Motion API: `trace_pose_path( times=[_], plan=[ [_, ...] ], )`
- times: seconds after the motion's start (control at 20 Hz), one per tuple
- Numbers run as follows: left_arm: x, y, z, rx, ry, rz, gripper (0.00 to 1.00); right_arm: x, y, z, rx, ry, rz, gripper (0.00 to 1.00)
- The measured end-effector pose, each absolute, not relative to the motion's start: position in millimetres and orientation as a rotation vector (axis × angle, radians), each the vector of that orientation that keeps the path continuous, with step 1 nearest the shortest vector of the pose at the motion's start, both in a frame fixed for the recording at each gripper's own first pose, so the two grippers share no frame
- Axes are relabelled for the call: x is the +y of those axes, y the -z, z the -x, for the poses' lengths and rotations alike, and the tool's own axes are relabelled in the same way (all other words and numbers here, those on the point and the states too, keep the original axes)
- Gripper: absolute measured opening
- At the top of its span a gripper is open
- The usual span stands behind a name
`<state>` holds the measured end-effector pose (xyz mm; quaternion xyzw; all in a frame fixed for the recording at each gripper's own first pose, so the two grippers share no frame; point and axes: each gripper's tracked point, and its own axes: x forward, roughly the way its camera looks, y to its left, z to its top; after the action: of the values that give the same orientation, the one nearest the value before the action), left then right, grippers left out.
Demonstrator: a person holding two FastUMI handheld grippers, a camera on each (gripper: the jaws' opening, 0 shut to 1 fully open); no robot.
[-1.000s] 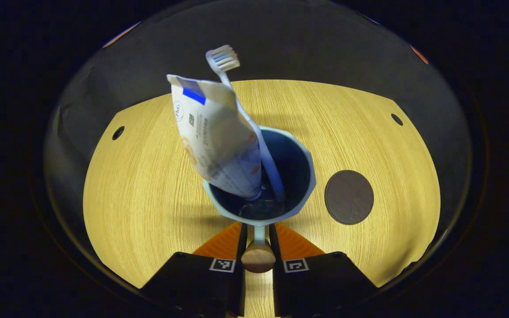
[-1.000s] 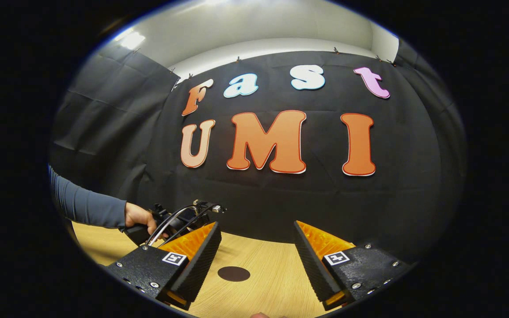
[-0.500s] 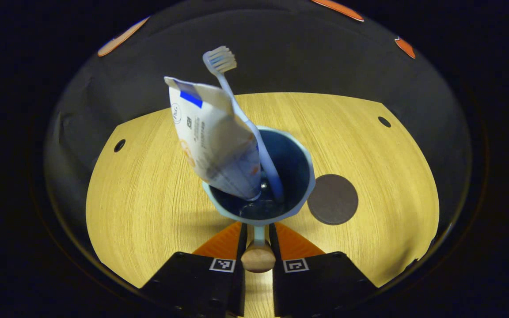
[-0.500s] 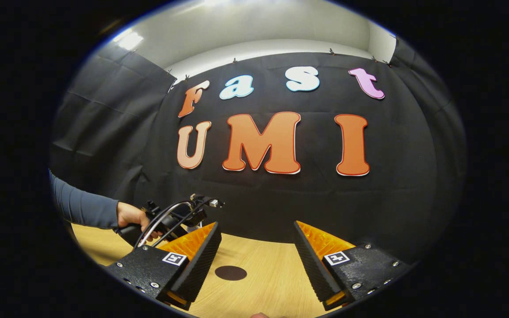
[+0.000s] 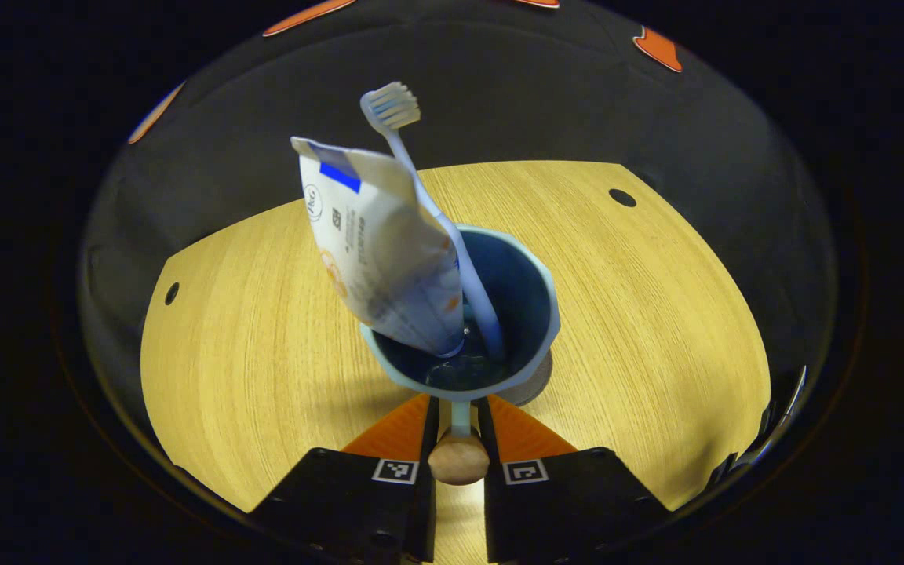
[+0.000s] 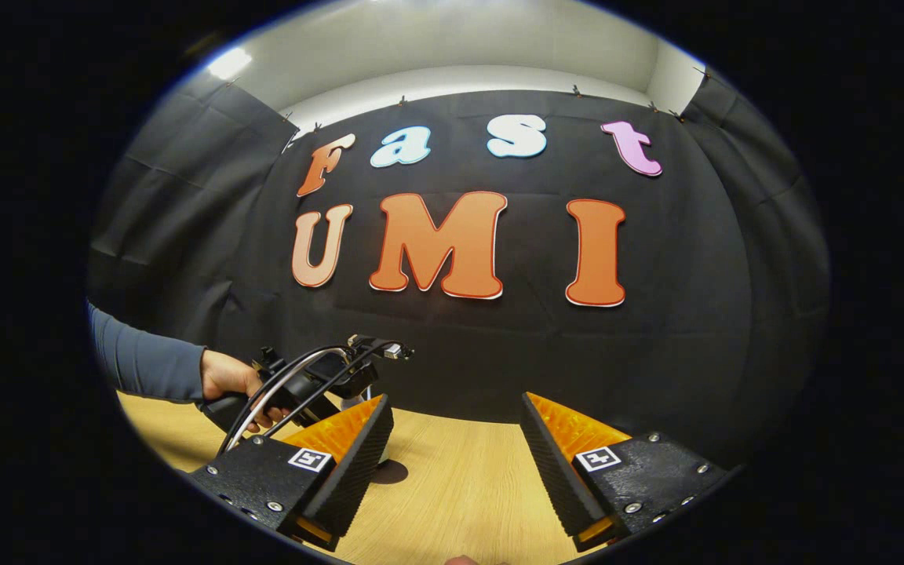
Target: Put the toothbrush and toothpaste on the desktop into the cup, then pick up the cup and place it on the coaster on the desktop.
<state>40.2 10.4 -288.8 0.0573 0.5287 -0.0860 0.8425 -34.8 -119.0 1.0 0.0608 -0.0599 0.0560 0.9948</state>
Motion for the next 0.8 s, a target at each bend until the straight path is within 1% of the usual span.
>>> trace_pose_path(
  times=[0.25, 0.3, 0.4, 0.55, 0.6, 0.65, 0.8],
  plan=[
    [11, 285, -32, 1.169, 0.219, -0.113, 0.25, -127, 17, 32, -0.072, -0.097, -0.152, 0.98],
    [12, 276, -33, 1.171, 0.219, -0.115, 0.25, -126, 21, 31, -0.059, -0.098, -0.155, 0.98],
    [14, 259, -40, 1.145, 0.237, -0.120, 0.28, -125, 27, 28, -0.037, -0.096, -0.161, 0.98],
    [17, 230, -44, 1.098, 0.251, -0.105, 0.80, -120, 29, 26, -0.023, -0.101, -0.174, 0.98],
    [18, 224, -39, 1.073, 0.255, -0.096, 0.92, -117, 28, 25, -0.023, -0.100, -0.176, 0.98],
    [22, 212, -39, 1.044, 0.254, -0.095, 0.98, -115, 25, 23, -0.026, -0.099, -0.177, 0.98],
    [28, 182, -42, 0.910, 0.269, -0.119, 0.98, -105, 18, 17, -0.038, -0.101, -0.181, 0.98]
  ],
)
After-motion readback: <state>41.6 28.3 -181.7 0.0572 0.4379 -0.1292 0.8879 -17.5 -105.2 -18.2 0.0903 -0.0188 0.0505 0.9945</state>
